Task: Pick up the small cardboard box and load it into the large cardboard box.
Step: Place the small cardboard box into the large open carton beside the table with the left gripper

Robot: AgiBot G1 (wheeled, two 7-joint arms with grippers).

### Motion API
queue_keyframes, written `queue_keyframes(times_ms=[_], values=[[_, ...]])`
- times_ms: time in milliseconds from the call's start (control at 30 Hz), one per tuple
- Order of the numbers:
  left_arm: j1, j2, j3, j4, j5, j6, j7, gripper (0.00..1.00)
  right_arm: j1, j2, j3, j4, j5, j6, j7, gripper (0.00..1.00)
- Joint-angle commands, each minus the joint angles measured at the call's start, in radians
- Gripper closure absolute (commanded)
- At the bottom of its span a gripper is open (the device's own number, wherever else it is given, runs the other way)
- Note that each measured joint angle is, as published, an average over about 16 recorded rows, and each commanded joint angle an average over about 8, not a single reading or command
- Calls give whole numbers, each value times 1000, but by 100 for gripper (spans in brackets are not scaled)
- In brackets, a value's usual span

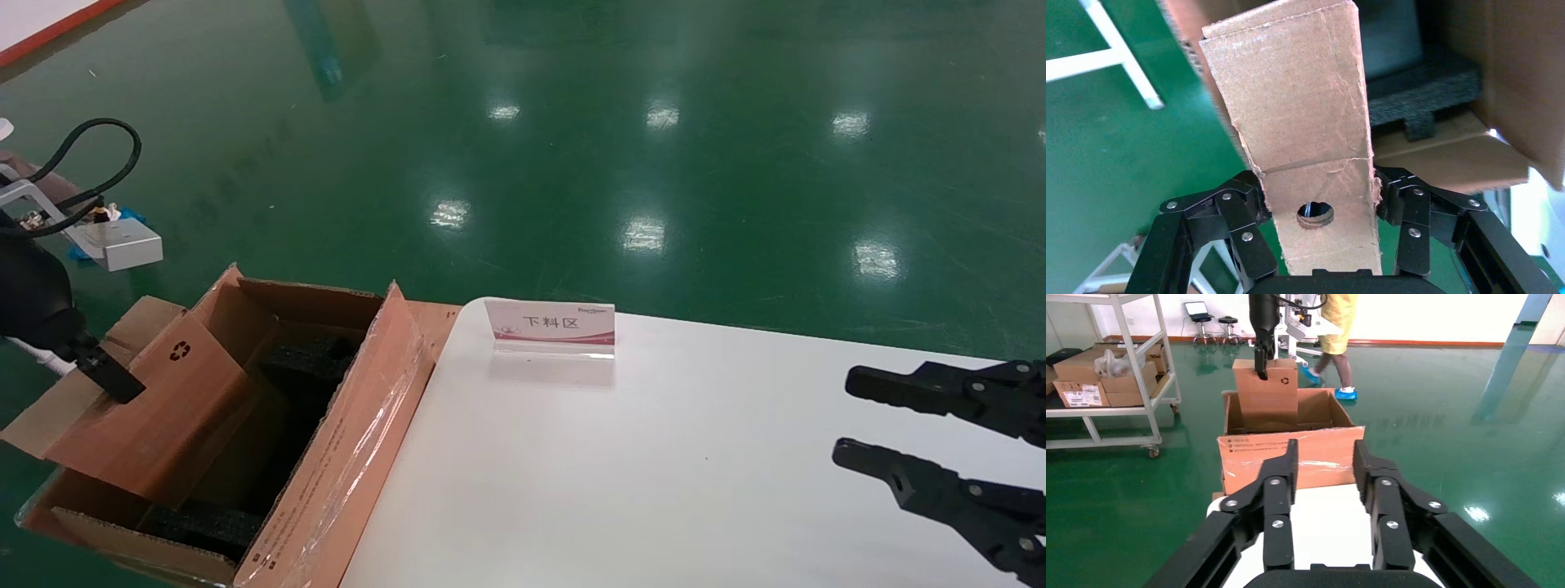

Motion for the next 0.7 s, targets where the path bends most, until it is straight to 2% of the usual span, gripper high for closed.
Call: queue_keyframes(times_ms=[33,700], values=[[20,5,1,26,-2,-8,8,100,0,0,0,0,0,0,0,0],[184,65,-8,218,-17,-48,47,100,0,1,-1,0,1,1,-1,0]])
